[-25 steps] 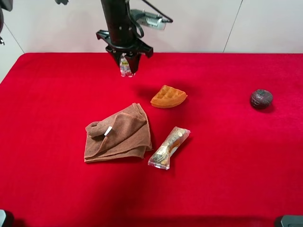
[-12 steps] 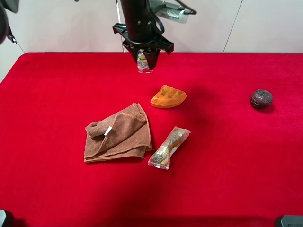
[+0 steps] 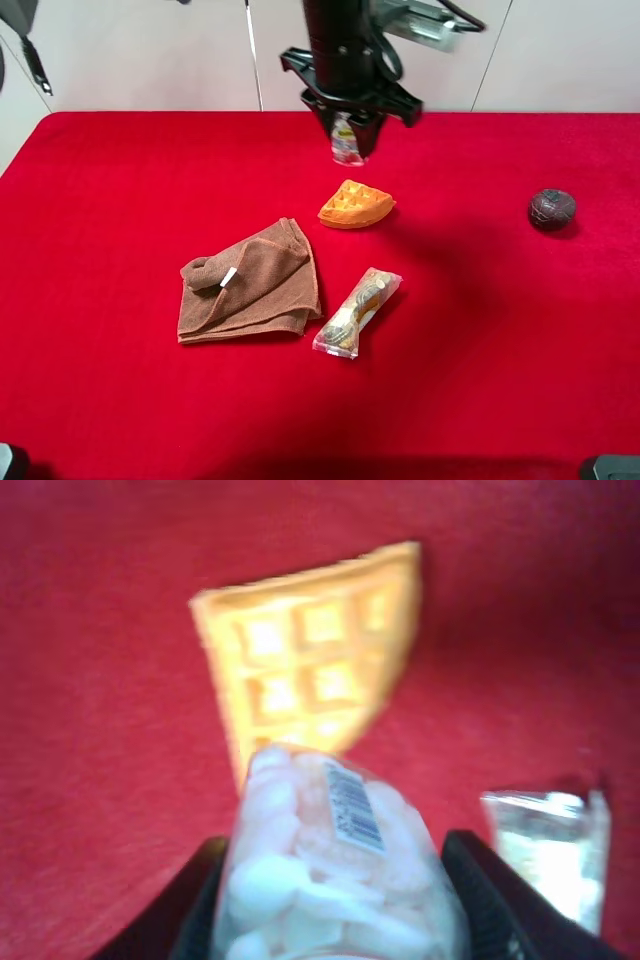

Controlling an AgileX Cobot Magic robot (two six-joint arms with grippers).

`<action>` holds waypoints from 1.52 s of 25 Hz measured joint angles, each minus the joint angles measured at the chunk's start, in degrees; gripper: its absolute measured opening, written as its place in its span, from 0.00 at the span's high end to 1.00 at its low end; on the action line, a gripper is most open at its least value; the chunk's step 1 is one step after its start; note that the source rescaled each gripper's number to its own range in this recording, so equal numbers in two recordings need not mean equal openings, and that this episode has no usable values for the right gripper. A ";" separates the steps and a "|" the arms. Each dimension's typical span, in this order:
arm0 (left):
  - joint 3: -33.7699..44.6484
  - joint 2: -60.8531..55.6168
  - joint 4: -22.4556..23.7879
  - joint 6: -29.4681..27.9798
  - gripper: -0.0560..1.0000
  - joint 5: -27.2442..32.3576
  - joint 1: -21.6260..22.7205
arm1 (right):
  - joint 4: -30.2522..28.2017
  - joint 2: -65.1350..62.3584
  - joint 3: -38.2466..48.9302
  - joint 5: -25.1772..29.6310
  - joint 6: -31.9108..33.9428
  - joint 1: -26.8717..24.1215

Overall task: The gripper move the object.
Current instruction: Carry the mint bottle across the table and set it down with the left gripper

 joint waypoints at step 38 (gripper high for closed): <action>0.00 4.17 2.71 -3.03 0.95 -0.28 -18.95 | 0.00 0.00 0.00 0.00 0.00 0.00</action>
